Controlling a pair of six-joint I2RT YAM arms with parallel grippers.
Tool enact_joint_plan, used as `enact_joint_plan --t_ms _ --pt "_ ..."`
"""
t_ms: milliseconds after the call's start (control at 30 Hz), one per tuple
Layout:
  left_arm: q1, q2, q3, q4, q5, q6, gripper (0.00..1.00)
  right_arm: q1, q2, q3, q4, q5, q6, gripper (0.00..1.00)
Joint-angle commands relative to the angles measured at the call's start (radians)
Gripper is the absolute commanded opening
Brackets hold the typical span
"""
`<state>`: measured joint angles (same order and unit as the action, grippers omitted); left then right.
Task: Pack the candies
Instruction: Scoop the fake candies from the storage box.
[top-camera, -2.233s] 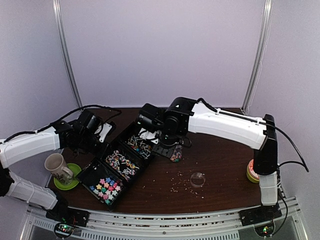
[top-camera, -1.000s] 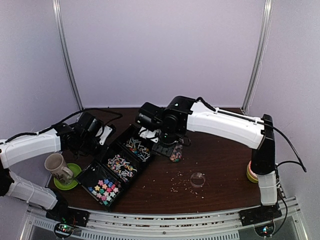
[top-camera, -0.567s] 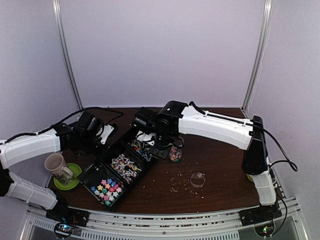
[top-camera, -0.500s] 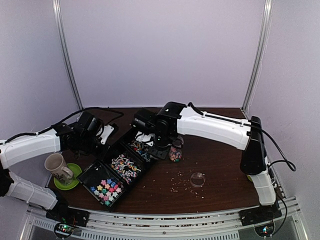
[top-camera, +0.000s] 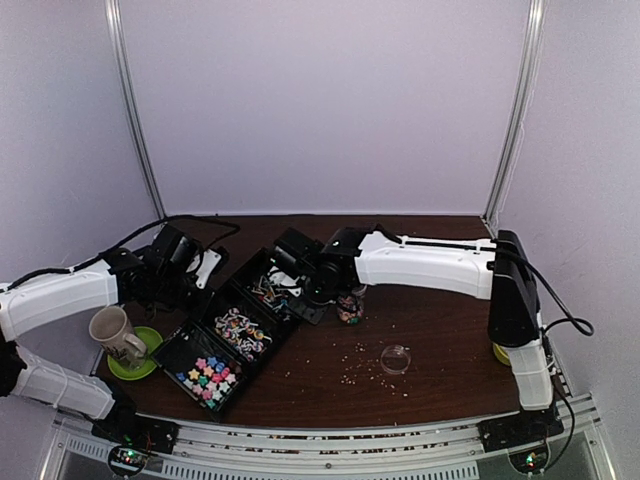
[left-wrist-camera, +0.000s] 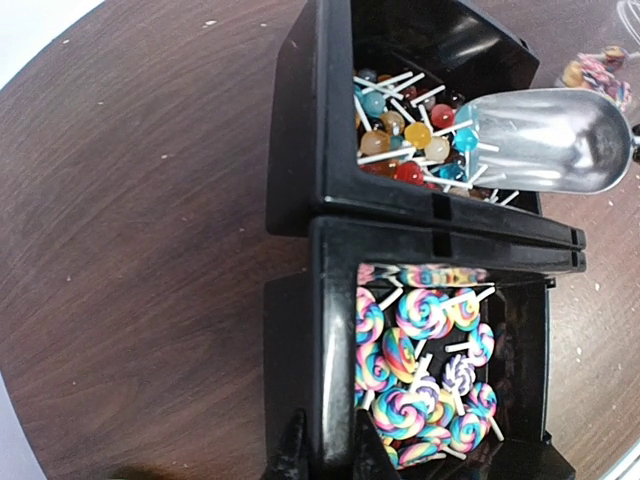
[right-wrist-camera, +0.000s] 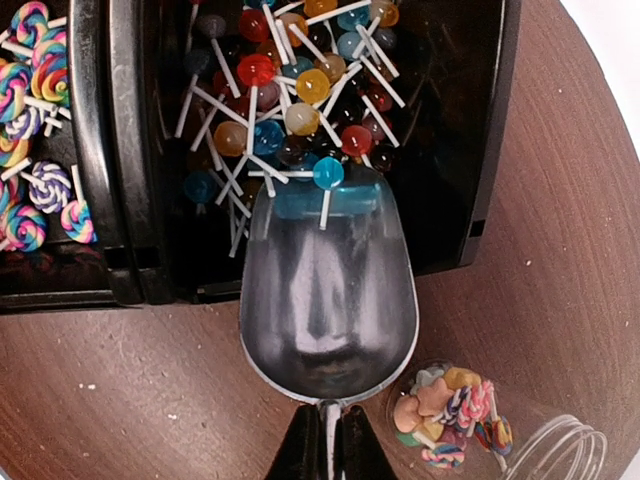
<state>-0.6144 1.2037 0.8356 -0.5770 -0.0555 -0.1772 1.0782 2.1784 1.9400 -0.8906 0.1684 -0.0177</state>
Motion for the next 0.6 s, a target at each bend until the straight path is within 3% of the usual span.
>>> enact_joint_plan --t_ms 0,233,567 --pt "-0.027 -0.068 0.04 0.223 0.223 -0.002 0.0 -0.012 -0.009 -0.149 0.327 -0.017 0.032 0.0" --pt "-0.027 -0.068 0.039 0.23 0.248 -0.004 0.0 -0.011 -0.047 -0.292 0.569 -0.046 0.022 0.0" --pt "-0.027 -0.068 0.037 0.239 0.275 -0.004 0.0 -0.006 -0.046 -0.352 0.697 -0.125 -0.031 0.0"
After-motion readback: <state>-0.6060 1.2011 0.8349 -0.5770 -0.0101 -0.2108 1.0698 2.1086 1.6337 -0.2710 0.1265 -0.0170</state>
